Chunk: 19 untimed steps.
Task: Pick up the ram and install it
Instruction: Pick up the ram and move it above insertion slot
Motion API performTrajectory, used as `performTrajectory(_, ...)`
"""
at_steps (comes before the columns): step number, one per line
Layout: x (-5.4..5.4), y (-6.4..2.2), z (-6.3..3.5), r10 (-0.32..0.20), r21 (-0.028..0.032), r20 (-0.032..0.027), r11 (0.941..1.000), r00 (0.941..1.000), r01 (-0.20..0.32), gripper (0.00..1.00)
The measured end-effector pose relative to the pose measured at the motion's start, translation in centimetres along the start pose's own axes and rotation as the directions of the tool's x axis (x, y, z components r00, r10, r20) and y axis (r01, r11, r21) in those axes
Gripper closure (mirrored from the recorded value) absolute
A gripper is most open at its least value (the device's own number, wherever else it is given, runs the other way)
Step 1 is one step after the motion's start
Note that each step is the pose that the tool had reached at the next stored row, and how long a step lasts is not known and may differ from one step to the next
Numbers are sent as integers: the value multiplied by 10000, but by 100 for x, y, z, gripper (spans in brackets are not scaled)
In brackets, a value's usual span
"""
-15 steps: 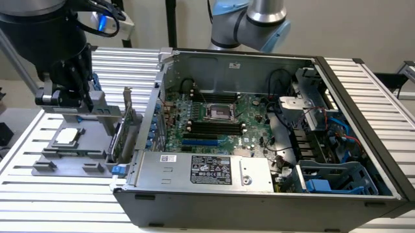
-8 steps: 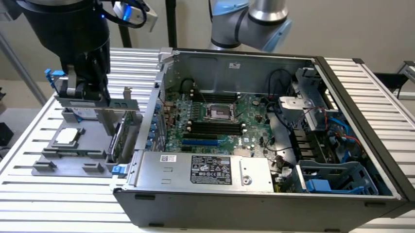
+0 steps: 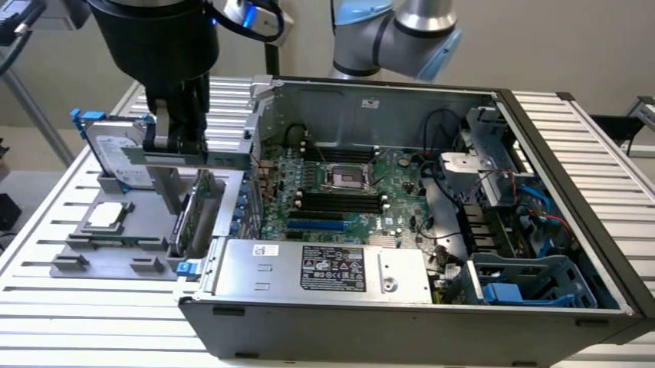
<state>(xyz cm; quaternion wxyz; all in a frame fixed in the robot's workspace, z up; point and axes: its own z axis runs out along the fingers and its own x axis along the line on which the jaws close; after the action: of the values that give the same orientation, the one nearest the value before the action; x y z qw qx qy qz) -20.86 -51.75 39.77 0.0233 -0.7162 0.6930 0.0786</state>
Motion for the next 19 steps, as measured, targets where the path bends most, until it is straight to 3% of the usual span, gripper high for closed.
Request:
performTrajectory(8,10,-362,-31,-2,-41,121,10000,9999,3,86)
performTrajectory(19,20,-861,-67,4,-99,137,10000,9999,-3,86)
